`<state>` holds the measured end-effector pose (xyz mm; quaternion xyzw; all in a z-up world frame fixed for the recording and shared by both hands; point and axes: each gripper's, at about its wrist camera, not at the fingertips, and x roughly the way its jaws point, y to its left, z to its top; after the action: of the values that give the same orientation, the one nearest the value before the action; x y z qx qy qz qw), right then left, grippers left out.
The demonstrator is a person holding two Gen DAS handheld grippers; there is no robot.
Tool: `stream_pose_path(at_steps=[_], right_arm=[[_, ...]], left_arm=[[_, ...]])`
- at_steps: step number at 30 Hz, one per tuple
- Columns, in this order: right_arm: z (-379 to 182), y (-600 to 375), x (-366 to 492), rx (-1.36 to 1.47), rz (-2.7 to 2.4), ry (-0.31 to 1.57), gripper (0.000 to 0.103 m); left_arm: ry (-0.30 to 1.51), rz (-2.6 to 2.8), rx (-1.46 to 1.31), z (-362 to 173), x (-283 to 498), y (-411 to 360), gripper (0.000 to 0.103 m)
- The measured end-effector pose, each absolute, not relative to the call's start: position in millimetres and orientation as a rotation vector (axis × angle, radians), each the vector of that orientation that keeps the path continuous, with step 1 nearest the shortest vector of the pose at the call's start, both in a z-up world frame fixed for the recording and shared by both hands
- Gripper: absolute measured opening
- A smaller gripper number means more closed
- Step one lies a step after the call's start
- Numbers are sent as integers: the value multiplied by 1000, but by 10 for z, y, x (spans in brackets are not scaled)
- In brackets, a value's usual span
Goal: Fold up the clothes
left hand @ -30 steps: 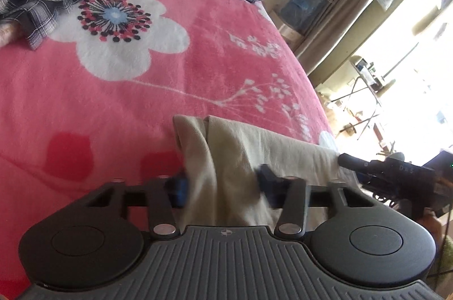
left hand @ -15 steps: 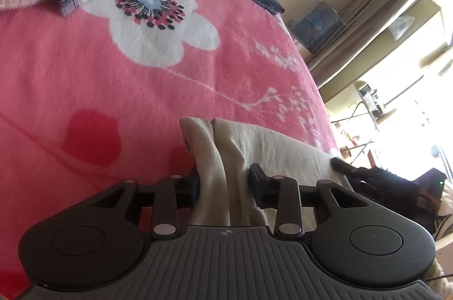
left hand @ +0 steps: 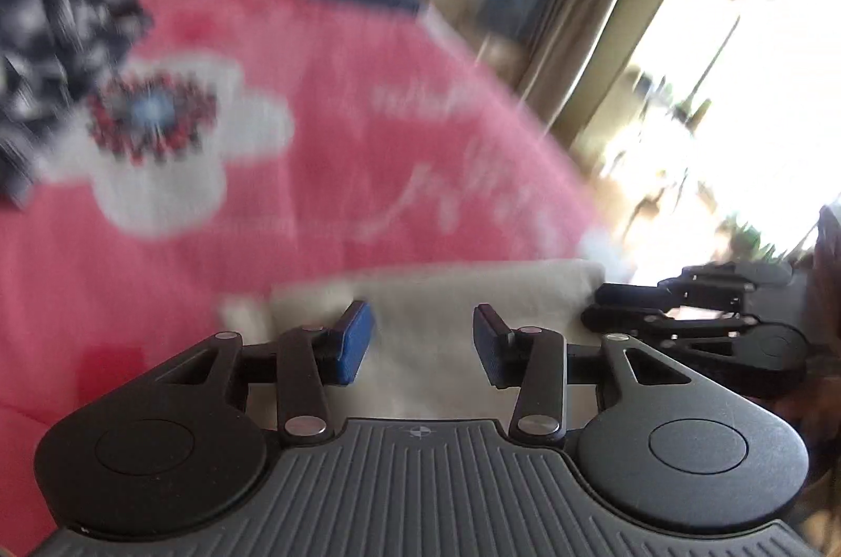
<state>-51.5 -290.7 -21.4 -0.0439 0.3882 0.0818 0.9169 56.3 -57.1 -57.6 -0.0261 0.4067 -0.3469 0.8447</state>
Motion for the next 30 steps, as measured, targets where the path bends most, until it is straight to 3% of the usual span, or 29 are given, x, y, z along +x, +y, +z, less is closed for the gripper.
stream_pose_path(at_steps=[2, 8, 13, 19, 25, 30], right_arm=[[-339, -2973, -466, -45, 166, 827, 22], [252, -2859, -874, -112, 281, 750, 18], [-330, -2716, -1095, -237, 274, 906, 19], [197, -2570, -1333, -265, 329, 862, 18], [-426, -2301, -1513, -383, 364, 958, 19], [-119, -2226, -1559, -403, 342, 963, 19]], left_arm=[[843, -726, -16, -620, 571, -626, 42], [854, -746, -29, -640, 630, -608, 42], [843, -757, -6, -649, 610, -645, 41], [818, -761, 34, -664, 572, -657, 41], [838, -756, -3, -649, 608, -642, 42], [878, -710, -71, -459, 588, -429, 43]])
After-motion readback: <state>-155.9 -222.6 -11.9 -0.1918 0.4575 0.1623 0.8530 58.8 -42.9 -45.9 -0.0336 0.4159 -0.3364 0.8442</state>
